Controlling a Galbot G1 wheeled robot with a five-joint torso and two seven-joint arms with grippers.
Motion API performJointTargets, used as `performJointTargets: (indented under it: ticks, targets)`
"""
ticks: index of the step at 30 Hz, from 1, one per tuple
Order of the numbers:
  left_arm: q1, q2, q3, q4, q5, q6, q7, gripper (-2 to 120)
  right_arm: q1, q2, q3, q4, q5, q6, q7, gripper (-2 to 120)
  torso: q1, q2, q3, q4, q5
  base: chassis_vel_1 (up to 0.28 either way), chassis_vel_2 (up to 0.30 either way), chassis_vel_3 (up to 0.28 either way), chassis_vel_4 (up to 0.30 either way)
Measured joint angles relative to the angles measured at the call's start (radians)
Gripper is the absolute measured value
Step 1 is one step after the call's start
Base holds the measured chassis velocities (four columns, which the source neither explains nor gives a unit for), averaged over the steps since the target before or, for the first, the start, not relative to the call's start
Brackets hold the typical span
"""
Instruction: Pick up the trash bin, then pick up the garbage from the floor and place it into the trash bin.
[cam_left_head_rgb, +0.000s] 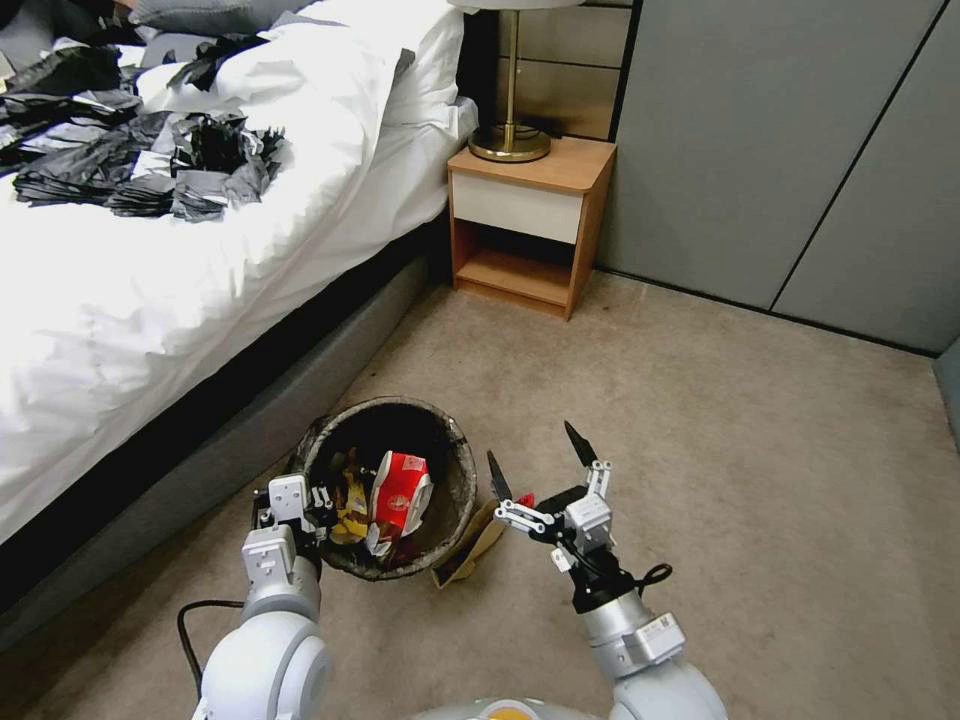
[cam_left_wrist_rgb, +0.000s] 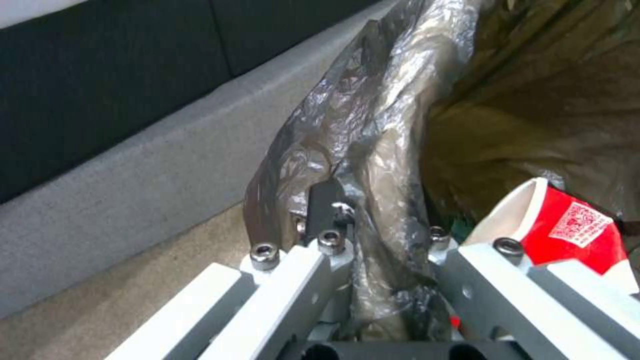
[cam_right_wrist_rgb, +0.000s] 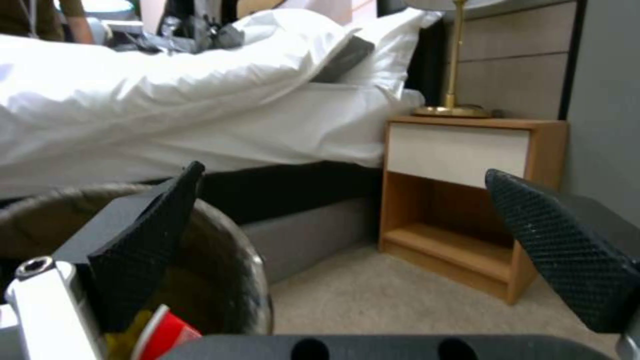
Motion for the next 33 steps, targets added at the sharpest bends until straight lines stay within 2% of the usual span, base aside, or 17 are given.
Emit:
performJointTargets:
  ticks: [10,13,16,18,20,23,25,26,29,30,33]
  targets:
    - [0.005,-0.002,-0.003,-0.011,-0.001,0.000,-0.002,1,0.089,-0.010,0.033,-0.095,0.036,-0.018,-0.020,100,0.000,0.000,0.000,0.0001,0.0000,0.000,0.000,0.000,0.000]
    - [0.006,-0.003,-0.003,-0.018,-0.002,0.001,-0.002,1,0.155,-0.026,0.048,-0.165,0.044,-0.036,-0.072,100,0.000,0.000,0.000,0.0000,0.0002,0.000,0.000,0.000,0.000]
    - [0.012,-0.005,0.000,-0.022,0.000,0.002,-0.003,1,0.247,-0.088,0.040,-0.294,0.049,-0.058,-0.179,100,0.000,0.000,0.000,0.0001,0.0002,0.000,0.000,0.000,0.000]
    - [0.013,-0.006,0.001,-0.023,0.001,0.002,-0.003,1,0.264,-0.104,0.032,-0.322,0.048,-0.060,-0.195,100,0.000,0.000,0.000,0.0003,0.0002,0.000,0.000,0.000,0.000]
    - [0.014,-0.010,0.003,-0.024,0.005,0.002,-0.003,1,0.328,-0.155,0.003,-0.417,0.036,-0.071,-0.255,100,0.000,0.000,0.000,0.0000,0.0001,0.000,0.000,0.000,0.000]
    - [0.014,-0.012,0.005,-0.025,0.007,0.002,-0.004,1,0.379,-0.170,-0.008,-0.492,0.011,-0.064,-0.310,100,0.000,0.000,0.000,0.0000,0.0001,0.000,0.000,0.000,0.000]
    - [0.015,-0.014,0.006,-0.027,0.009,0.002,-0.004,1,0.441,-0.170,-0.013,-0.583,-0.037,-0.037,-0.395,100,0.000,0.000,0.000,0.0000,0.0001,0.000,0.000,0.000,0.000]
    - [0.015,-0.014,0.006,-0.027,0.009,0.002,-0.004,1,0.441,-0.170,-0.013,-0.583,-0.037,-0.037,-0.395,100,0.000,0.000,0.000,0.0000,0.0001,0.000,0.000,0.000,0.000]
    - [0.015,-0.015,0.006,-0.028,0.010,0.002,-0.004,1,0.512,-0.146,-0.012,-0.706,-0.096,0.014,-0.540,100,0.000,0.000,0.000,0.0002,0.0000,0.000,0.000,0.000,0.000]
    - [0.015,-0.015,0.006,-0.028,0.010,0.002,-0.004,1,0.512,-0.146,-0.012,-0.706,-0.096,0.014,-0.540,100,0.000,0.000,0.000,0.0002,0.0000,0.000,0.000,0.000,0.000]
    - [0.015,-0.015,0.006,-0.028,0.010,0.002,-0.005,1,0.565,-0.097,-0.006,-0.837,-0.171,0.077,-0.624,100,0.000,0.000,0.000,0.0000,0.0000,0.000,0.000,0.000,0.000]
